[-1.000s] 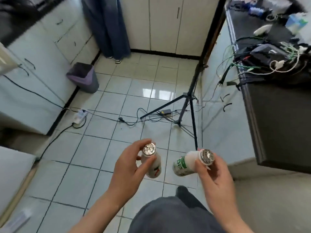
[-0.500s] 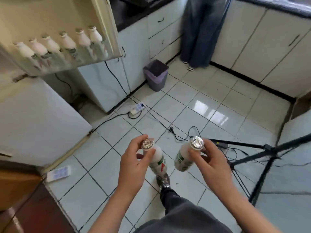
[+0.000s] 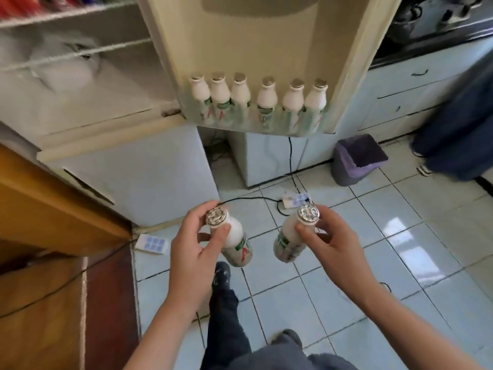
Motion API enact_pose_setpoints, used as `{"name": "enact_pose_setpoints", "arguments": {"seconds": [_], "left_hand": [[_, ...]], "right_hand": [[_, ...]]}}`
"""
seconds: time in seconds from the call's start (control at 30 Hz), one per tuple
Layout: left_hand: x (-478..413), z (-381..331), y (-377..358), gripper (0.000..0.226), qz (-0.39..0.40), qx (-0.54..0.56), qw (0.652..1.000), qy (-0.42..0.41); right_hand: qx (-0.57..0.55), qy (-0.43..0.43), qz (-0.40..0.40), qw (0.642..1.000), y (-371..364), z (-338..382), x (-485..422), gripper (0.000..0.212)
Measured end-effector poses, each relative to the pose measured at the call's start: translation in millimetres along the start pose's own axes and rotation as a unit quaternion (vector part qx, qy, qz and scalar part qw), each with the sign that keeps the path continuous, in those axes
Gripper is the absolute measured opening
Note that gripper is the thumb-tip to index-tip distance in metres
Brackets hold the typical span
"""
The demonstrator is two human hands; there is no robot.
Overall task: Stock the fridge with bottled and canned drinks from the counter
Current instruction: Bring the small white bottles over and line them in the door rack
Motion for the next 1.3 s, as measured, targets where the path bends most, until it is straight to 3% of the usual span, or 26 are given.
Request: {"name": "enact_pose_setpoints", "arguments": {"seconds": [0.23,0.33,0.57,0.77,1.0,1.3], "left_hand": [[-134.9,-1.3,61.1,0.033,0.004,0.024,1.0,-0.017],[-196.0,-18.8,69.2,0.033,0.036,0.026,0.998,-0.042],[-305.1,-73.2,50.8,0.033,0.135,0.062,0.982,-0.116],[-357.2,-106.2,18.0,0.028,0.159,0.066,0.968,-0.184],[-391.7,-112.3,-21.4,0.032,0.136,0.07,0.963,-0.222],[-425.2,-63.2,-64.2,0.034,0.173,-0.035,0.972,-0.152]], "right_hand": [[0.022,0.044,-0.064,0.997,-52.2,69.4,-111.2,0.035],[0.014,0.042,-0.1,0.994,-55.0,98.7,-155.7,0.019],[-0.042,0.052,-0.249,0.966,-17.2,141.1,-225.1,0.009],[-0.099,0.045,-0.334,0.936,15.5,139.5,-259.1,0.01],[-0.04,0.071,-0.318,0.945,37.1,132.5,-303.5,0.008],[0.118,0.069,-0.12,0.983,25.8,106.8,-369.5,0.016]]}}
Point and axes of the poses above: each hand's wrist, its own x-axis away from the middle knuckle, its own y-axis out of the back of the hand, z = x × y, the point moved 9 cm from there along -x, towards the middle knuckle, and after that the axes turned 13 degrees about x, right-handed, at the moved point
